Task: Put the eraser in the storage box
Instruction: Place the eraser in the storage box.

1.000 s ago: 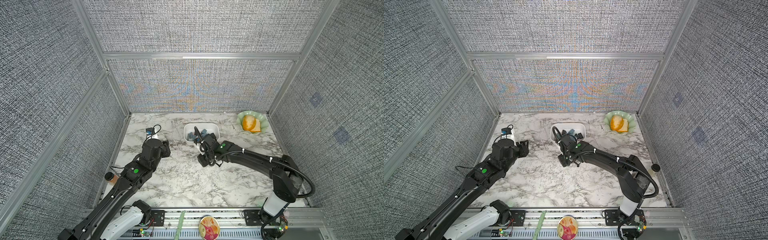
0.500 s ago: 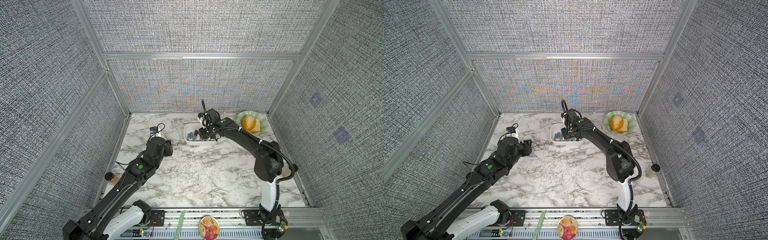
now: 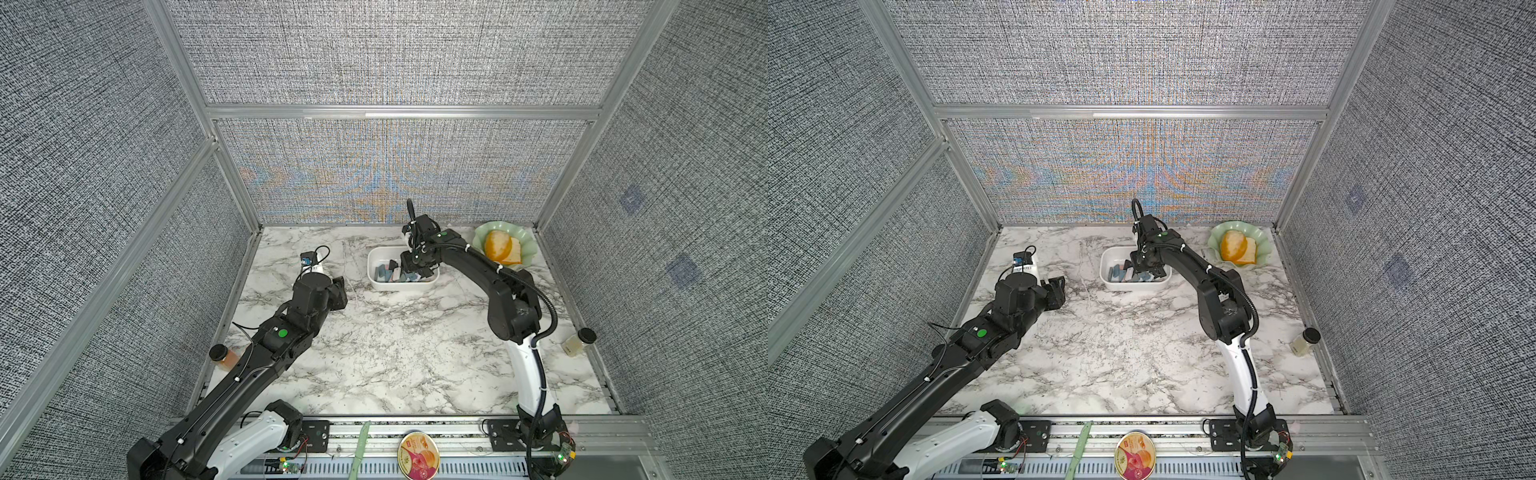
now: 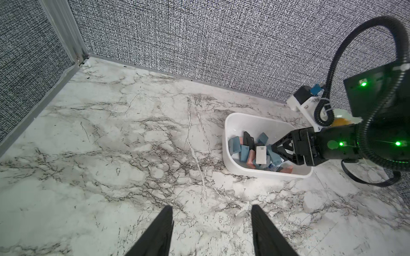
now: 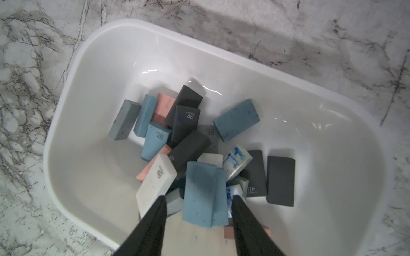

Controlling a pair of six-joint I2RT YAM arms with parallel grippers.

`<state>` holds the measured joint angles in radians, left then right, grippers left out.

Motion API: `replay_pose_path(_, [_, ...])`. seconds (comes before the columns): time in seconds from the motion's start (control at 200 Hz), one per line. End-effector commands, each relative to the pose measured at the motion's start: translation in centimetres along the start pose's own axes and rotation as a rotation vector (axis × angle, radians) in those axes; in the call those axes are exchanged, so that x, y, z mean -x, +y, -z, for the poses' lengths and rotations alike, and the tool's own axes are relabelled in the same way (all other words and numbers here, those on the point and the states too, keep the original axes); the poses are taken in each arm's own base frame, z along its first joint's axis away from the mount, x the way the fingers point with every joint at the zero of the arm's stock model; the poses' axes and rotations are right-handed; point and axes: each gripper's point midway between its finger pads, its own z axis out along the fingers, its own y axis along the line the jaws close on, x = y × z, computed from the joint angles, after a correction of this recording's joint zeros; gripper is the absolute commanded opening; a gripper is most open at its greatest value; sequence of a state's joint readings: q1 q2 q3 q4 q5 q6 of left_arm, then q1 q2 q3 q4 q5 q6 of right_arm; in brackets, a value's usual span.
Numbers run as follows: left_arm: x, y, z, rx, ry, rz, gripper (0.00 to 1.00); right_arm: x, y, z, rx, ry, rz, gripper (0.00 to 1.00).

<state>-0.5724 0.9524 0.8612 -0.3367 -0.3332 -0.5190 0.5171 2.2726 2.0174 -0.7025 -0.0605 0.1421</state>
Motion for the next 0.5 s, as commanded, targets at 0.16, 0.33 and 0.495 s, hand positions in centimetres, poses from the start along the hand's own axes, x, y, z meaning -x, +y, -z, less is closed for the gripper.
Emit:
replay_pose_path(0.16, [1.4,-0.3,0.3,-0.011,-0.053,-0.015,0.7,0.4,0.0,1.7,0.004,-0.022,-0.005,0.82])
replay_pose_path(0.33, [2.9,0.2,0.9,0.029,-0.094,-0.047,0.82,1.7,0.3,5.7,0.009,-0.087,0.02,0.86])
replay_pose_path(0.495, [5.1,1.3,1.8,0.107,-0.182,-0.099,0.97,3.1,0.4,11.0,-0.001,-0.187,0.038,0.95])
